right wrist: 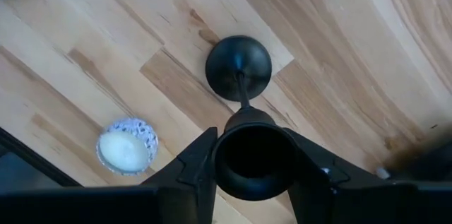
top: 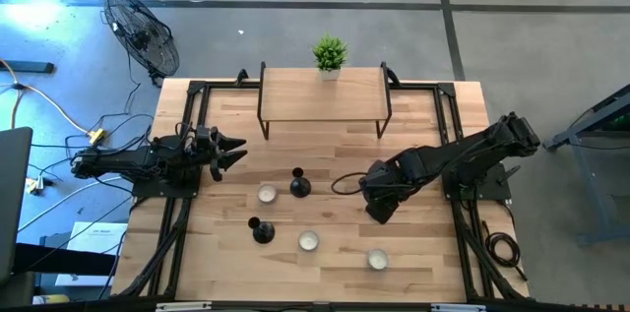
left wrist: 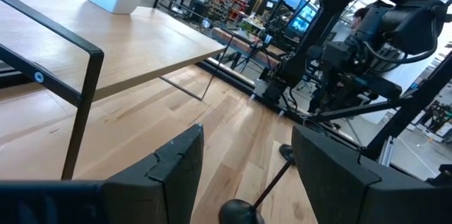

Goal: Pick & Place candle stick holders
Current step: Put the right black candle holder on the shelf

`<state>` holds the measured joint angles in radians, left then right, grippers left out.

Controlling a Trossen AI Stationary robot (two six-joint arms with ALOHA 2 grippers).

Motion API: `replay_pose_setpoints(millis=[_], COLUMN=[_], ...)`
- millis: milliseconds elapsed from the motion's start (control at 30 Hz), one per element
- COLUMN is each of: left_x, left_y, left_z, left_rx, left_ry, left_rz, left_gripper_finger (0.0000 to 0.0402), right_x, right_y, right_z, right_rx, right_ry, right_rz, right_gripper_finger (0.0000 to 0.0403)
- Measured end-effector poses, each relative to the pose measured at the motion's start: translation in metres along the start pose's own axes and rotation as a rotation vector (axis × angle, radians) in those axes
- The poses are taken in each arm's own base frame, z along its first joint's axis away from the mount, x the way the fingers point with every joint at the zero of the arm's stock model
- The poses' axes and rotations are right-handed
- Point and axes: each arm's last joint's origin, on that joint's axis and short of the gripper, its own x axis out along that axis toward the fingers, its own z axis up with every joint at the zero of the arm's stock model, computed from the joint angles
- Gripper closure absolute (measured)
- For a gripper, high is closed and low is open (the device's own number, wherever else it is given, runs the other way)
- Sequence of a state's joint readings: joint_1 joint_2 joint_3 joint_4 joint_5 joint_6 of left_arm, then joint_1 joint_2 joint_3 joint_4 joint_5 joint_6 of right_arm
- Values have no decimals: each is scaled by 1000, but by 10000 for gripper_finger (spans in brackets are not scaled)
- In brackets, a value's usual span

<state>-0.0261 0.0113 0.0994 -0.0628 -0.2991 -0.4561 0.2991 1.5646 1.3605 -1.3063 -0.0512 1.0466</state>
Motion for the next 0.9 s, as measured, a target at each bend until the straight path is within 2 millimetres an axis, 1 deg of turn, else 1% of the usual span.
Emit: replay_pose_setpoints(millis=[333, 433, 567, 733, 800, 900], left_x=[0, 0, 0, 0, 0, 0], left_y=[0, 0, 0, 0, 0, 0], left_z=[0, 0, 0, 0, 0, 0], left_rx=[3, 3, 3, 3, 3, 3], left_ry=[-1, -1, -1, -3, -3, -4], left_rz=[3, 3, 3, 7, 7, 9], left_gripper_finger=[188, 188, 188, 188, 188, 188], right_x=[-1, -4, -16, -35, -44, -60], right_y=[-1, -3, -9, -21, -24, -28], right_z=[-1, -2, -6, -14, -16, -17], right_rx=[-13, -13, 13, 46, 56, 65], right_ry=[15, 8, -18, -73, -107, -202], right_rz=[3, 16, 52, 113, 171, 292], right_gripper_finger=[280, 280, 280, 280, 280, 280])
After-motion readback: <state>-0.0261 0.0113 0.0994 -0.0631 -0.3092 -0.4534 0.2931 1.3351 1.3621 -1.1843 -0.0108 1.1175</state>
